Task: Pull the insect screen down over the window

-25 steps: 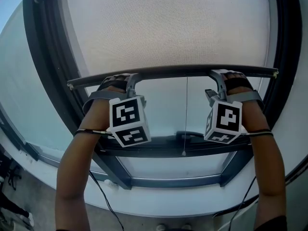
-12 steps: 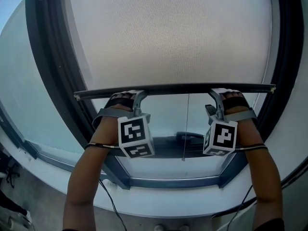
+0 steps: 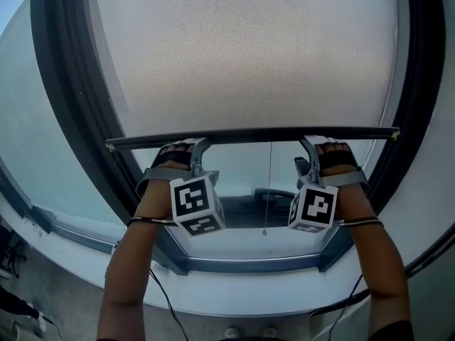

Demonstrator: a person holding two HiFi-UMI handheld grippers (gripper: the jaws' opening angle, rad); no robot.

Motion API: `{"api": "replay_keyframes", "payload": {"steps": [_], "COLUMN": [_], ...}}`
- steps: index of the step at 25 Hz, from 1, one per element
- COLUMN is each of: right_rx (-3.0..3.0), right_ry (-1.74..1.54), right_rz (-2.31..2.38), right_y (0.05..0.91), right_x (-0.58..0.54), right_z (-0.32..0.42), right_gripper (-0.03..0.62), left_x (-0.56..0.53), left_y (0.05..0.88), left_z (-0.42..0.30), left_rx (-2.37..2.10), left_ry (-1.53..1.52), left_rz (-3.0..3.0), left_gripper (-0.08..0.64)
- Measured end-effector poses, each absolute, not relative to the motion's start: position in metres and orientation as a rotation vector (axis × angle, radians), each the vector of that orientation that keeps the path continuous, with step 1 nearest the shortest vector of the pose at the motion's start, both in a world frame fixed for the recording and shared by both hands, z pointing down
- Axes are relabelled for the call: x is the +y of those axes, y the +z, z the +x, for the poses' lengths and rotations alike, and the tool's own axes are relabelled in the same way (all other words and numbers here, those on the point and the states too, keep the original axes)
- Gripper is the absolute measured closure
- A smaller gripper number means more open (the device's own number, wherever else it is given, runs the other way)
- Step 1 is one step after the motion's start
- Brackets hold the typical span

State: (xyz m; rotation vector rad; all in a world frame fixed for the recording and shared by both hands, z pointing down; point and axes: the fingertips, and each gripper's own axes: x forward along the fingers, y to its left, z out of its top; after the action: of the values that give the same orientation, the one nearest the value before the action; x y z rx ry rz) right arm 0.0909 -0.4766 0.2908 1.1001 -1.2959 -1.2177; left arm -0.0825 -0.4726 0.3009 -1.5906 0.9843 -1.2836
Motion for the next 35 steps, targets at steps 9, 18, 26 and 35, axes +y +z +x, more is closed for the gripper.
{"api": "replay_keyframes", "payload": {"steps": [9,18,26,35], "right_rx": [-1.322,-1.349,-1.337,-1.397], "right_ry": [-1.191,-1.181,-1.172,-1.057], "right_rz": [1.037,1.052,1.000,0.877], "right_y": [0.309,0.310,0.319,0.402], "right_x": [-0.473,-0.473,-0.471,-0.465], "right_z": [0.090,0.090,0.089,0.090], "right_gripper": [0.347,0.347,0.347,0.347], "left_x": [-0.471,-0.473,-0.470,-0.464], "left_y": [0.322,0.321,0.334,0.411], "left_z": [-0.082,-0.081,-0.083,-0.083], "left_rx": [0.951,1.007,0.983,0.907], "left_ry": [-1.336,-1.317,-1.351,-1.437], "left_rz": [-1.613,-1.612,-1.632,-1.730], "left_gripper": [0.246,0.246,0.256,0.256]}}
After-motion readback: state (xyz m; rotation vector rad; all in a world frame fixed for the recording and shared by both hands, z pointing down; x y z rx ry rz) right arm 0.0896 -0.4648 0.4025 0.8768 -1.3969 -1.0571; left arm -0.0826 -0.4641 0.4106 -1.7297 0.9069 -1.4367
